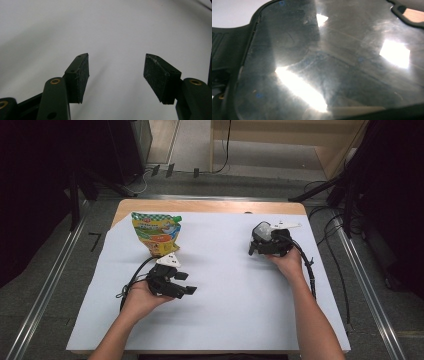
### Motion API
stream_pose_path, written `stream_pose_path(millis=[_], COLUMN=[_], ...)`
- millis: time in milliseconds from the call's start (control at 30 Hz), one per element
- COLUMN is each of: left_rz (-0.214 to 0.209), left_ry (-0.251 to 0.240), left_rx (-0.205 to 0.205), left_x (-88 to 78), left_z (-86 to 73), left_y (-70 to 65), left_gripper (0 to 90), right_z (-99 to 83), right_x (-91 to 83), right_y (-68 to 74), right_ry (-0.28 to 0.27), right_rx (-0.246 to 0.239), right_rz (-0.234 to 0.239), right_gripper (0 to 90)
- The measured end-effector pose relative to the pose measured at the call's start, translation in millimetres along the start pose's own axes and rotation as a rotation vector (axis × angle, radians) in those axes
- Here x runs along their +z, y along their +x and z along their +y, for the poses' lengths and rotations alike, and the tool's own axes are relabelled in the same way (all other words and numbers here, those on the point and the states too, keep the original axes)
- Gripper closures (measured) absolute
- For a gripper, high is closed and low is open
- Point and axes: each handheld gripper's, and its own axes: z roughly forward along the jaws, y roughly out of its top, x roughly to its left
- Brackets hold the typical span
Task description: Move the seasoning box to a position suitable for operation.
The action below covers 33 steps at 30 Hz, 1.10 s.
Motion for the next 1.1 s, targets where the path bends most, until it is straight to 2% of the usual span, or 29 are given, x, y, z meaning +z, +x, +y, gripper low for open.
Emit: stream_pose_path(millis=[300,533,700,833,1000,1100], left_rz=[0.002,0.002,0.002,0.001,-0.001,-0.002], left_ry=[-0.003,0.001,0.000,-0.004,-0.006,-0.011], left_rx=[-0.009,-0.010,-0.012,-0.014,-0.016,-0.012], left_x=[-0.9,-1.0,-1.0,-1.5,-1.4,-1.7], left_z=[-0.7,-0.9,-1.2,-1.2,-1.0,-0.3], left_y=[1.2,1.7,2.4,2.2,2.7,2.3], left_gripper=[37.9,37.9,37.9,37.9,37.9,37.9], right_z=[-2.0,-1.3,-0.7,1.5,5.7,7.2], right_x=[-1.2,-2.5,-4.8,-9.7,-19.2,-24.1], right_y=[3.2,1.9,3.2,3.6,7.7,9.5], right_ry=[-0.005,-0.009,-0.016,-0.025,-0.021,-0.020], right_rx=[-0.013,0.021,0.021,0.023,-0.003,0.005], right_rz=[-0.015,-0.005,0.005,0.004,0.003,0.005], right_gripper=[13.8,14.3,14.5,14.6,14.7,14.8])
